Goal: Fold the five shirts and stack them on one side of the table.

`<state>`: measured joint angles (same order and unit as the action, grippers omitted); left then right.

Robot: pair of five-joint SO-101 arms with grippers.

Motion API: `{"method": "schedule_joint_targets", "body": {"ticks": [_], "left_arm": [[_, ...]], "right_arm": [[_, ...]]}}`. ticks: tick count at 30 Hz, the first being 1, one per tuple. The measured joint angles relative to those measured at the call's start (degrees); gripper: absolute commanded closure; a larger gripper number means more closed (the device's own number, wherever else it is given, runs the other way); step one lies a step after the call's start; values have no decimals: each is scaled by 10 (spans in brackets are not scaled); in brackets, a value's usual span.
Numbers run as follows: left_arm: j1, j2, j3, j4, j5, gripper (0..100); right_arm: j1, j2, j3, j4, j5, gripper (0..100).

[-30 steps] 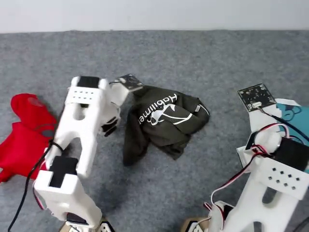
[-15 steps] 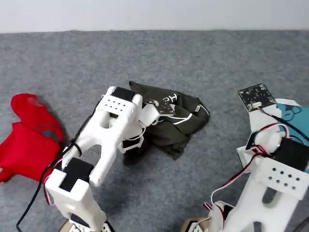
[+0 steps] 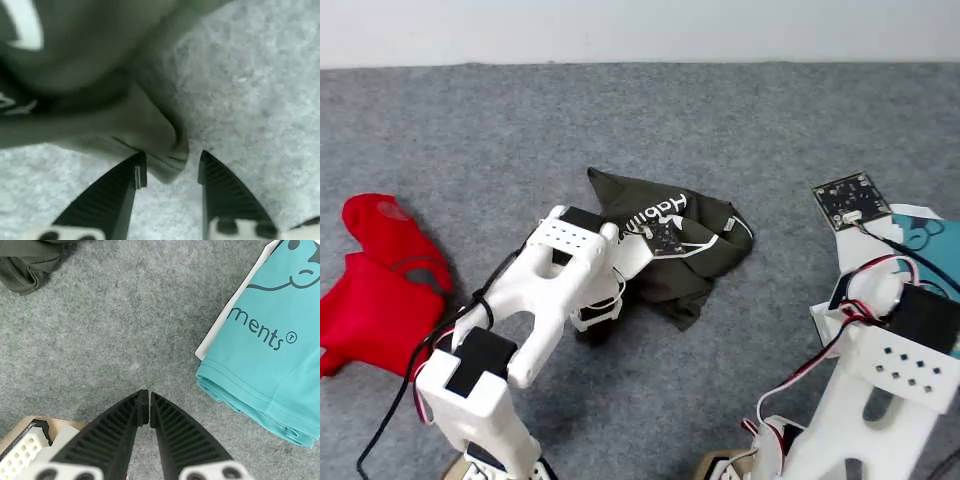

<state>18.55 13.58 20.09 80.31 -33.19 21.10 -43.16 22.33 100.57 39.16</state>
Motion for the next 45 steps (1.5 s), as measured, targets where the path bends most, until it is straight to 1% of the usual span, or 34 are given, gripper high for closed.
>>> {"method": "schedule_joint_targets", "body": {"ticks": [3,6,11,14,16,19,24,27,30,32,34,37,41,45], "left_arm": [[-14,19,0,-10,0,818],[-13,51,-9,-9,0,818],[-19,106,-77,33,1,818],[-18,143,-121,62,13,829],[-18,168,-150,79,25,878],[-18,185,-172,91,30,991],[-5,187,-177,91,33,987],[-20,166,-176,91,33,987],[-65,105,-175,84,33,987],[-113,41,-176,84,33,987],[-164,-22,-176,90,33,987],[-241,-93,-176,120,32,987],[-338,-132,-176,149,31,987],[-434,-142,-176,152,15,987]], "right_arm": [[0,0,0,0,0,990],[0,0,0,0,0,990],[0,0,0,0,0,990],[0,0,0,0,0,990],[0,0,0,0,0,990],[0,0,0,0,0,990],[0,0,0,0,0,990],[0,0,0,0,0,990],[0,0,0,0,0,990],[-4,0,0,0,0,990],[-24,0,0,-1,0,990],[-67,0,16,-22,0,990],[-133,0,67,-73,-6,990],[-194,6,101,-124,-60,990]]}}
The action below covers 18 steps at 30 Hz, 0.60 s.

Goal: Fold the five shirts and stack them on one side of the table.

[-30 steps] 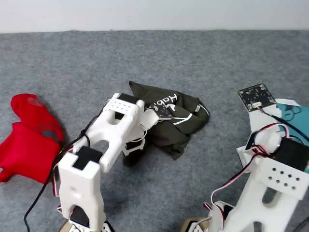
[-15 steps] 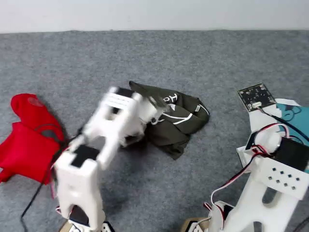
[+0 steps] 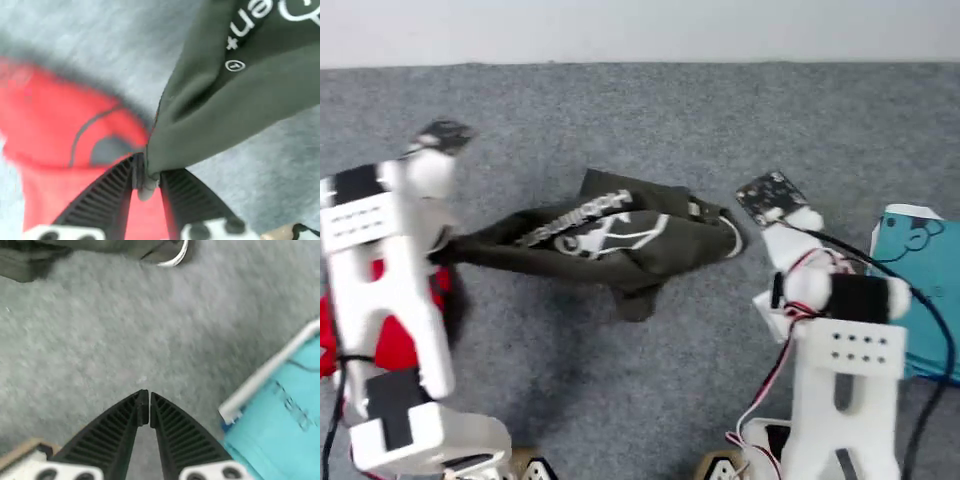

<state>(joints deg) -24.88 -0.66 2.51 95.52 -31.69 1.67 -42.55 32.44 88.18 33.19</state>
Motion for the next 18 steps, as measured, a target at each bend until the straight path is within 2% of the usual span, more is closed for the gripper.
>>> {"method": "schedule_joint_targets", "body": {"ticks": [5,10,18], "left_arm": [[-108,0,0,2,-25,987],[-178,0,0,-4,-34,987],[-246,0,0,-14,-34,987]], "right_arm": [[-84,67,1,-44,-34,990],[-148,167,-12,-91,-37,990],[-223,405,-238,-100,-37,990]]}}
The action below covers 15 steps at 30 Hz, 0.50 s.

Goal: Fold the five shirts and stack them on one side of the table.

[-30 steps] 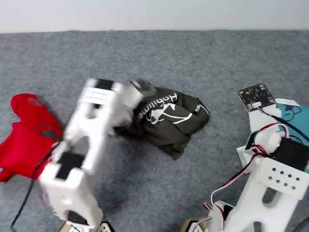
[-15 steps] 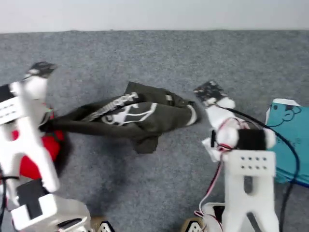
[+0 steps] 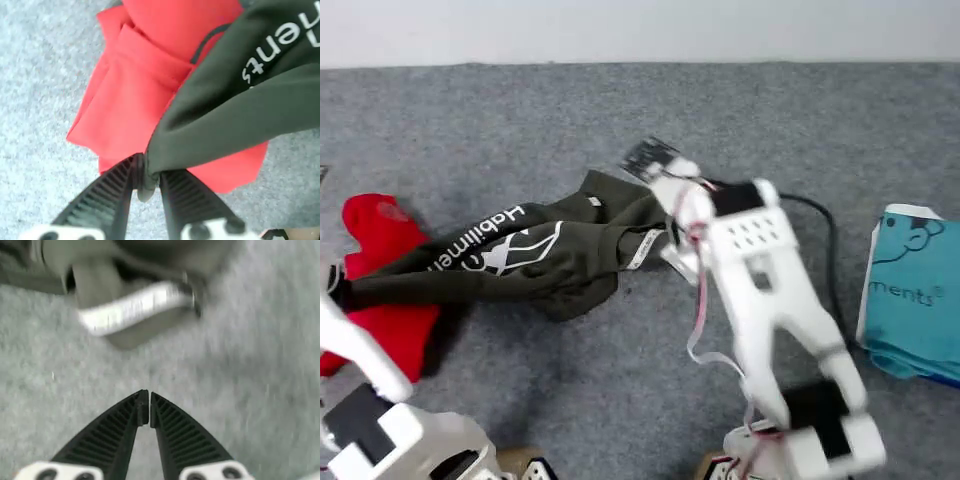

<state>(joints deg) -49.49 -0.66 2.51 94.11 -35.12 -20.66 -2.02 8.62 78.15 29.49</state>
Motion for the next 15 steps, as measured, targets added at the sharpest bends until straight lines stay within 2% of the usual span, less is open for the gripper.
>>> {"method": "schedule_joint_targets", "body": {"ticks": [5,10,15], "left_arm": [[-4,-1,0,0,0,987],[-8,-1,0,0,0,987],[-14,-1,0,0,0,987]], "right_arm": [[-57,184,-165,8,0,990],[-118,334,-329,73,0,990],[-130,471,-490,71,0,990]]}}
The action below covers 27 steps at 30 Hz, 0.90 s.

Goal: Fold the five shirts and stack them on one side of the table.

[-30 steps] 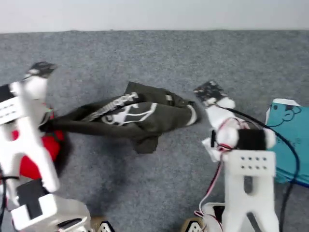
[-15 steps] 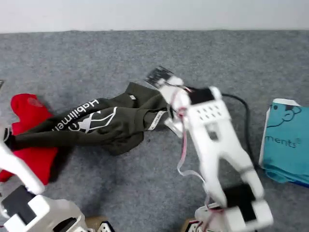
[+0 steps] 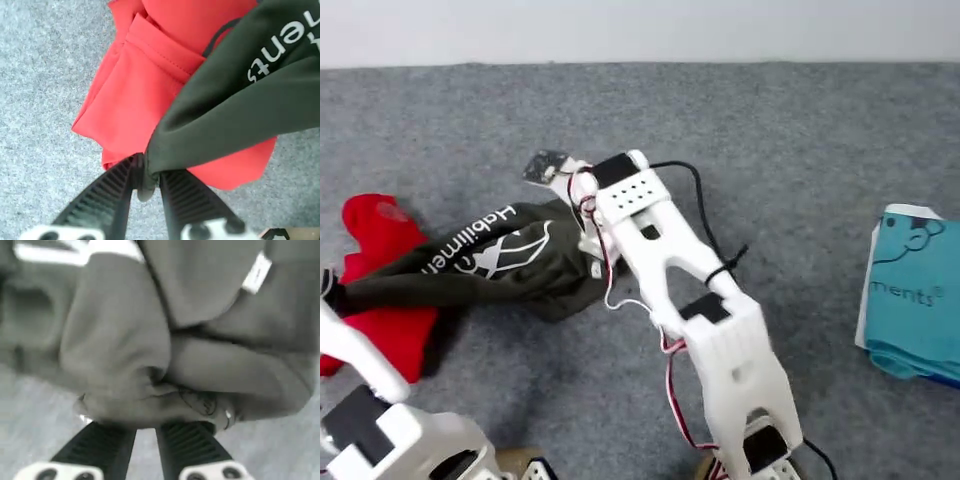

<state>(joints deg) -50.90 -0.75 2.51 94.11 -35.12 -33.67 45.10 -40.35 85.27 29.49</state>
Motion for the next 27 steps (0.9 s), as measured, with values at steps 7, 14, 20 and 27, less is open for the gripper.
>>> {"method": "schedule_joint_targets", "body": {"ticks": [7,14,20,27], "left_arm": [[-18,0,0,0,0,987],[-20,0,0,0,0,987],[-20,0,0,0,0,987],[-20,0,0,0,0,987]], "right_arm": [[14,185,-306,-98,0,990],[14,266,-519,-70,0,990],[14,254,-529,46,0,990],[14,196,-530,154,-6,990]]}}
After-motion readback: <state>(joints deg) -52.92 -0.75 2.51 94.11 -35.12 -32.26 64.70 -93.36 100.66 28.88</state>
